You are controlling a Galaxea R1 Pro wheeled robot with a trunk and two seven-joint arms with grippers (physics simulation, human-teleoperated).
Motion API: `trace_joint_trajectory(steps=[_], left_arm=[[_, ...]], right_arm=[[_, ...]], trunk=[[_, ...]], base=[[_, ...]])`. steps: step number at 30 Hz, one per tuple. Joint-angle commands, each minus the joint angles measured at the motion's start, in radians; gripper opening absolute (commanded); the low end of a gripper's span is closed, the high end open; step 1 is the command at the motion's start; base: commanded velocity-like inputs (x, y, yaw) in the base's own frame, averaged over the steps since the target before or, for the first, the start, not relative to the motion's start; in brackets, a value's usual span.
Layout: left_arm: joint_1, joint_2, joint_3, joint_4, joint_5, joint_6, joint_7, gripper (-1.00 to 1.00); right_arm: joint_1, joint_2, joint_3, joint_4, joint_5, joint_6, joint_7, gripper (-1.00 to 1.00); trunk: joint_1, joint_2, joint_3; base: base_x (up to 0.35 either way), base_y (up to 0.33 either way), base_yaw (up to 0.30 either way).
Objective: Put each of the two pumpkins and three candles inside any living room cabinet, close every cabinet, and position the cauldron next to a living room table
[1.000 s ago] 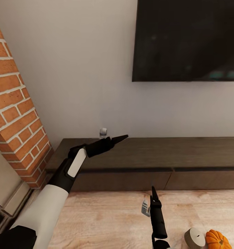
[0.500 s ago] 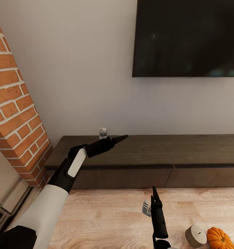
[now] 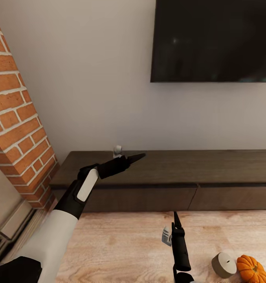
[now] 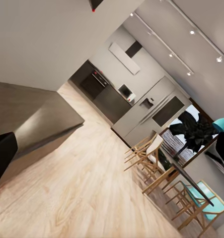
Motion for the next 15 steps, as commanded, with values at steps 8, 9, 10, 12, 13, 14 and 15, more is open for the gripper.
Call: trace_joint_trajectory(steps=[8, 9, 10, 12, 13, 14, 15], left_arm=[[0.0, 0.0, 0.0, 0.0, 0.0, 0.0, 0.0, 1.0], [0.0, 0.0, 0.0, 0.0, 0.0, 0.0, 0.0, 1.0], [0.0, 0.0, 0.0, 0.0, 0.001, 0.0, 0.0, 1.0], [0.0, 0.0, 0.0, 0.0, 0.001, 0.0, 0.0, 1.0], [0.0, 0.0, 0.0, 0.0, 0.001, 0.0, 0.0, 1.0], [0.0, 0.0, 0.0, 0.0, 0.0, 0.0, 0.0, 1.0], [0.0, 0.0, 0.0, 0.0, 0.0, 0.0, 0.0, 1.0]], right_arm=[[0.0, 0.0, 0.0, -0.002, -0.002, 0.0, 0.0, 1.0], [0.0, 0.0, 0.0, -0.002, -0.002, 0.0, 0.0, 1.0], [0.001, 0.0, 0.0, -0.002, -0.002, 0.0, 0.0, 1.0], [0.0, 0.0, 0.0, -0.002, -0.002, 0.0, 0.0, 1.0], [0.0, 0.0, 0.0, -0.002, -0.002, 0.0, 0.0, 1.0], [0.0, 0.001, 0.0, -0.002, -0.002, 0.0, 0.0, 1.0], [0.0, 0.001, 0.0, -0.002, -0.002, 0.0, 0.0, 1.0]], trunk=[[0.031, -0.056, -0.025], [0.035, -0.063, -0.028], [0.038, -0.07, -0.031], [0.046, -0.084, -0.038], [0.05, -0.091, -0.041], [0.054, -0.098, -0.044], [0.058, -0.105, -0.047]], base=[[0.0, 0.0, 0.0], [0.0, 0.0, 0.0], [0.0, 0.0, 0.0], [0.0, 0.0, 0.0], [0.0, 0.0, 0.0], [0.0, 0.0, 0.0], [0.0, 0.0, 0.0]])
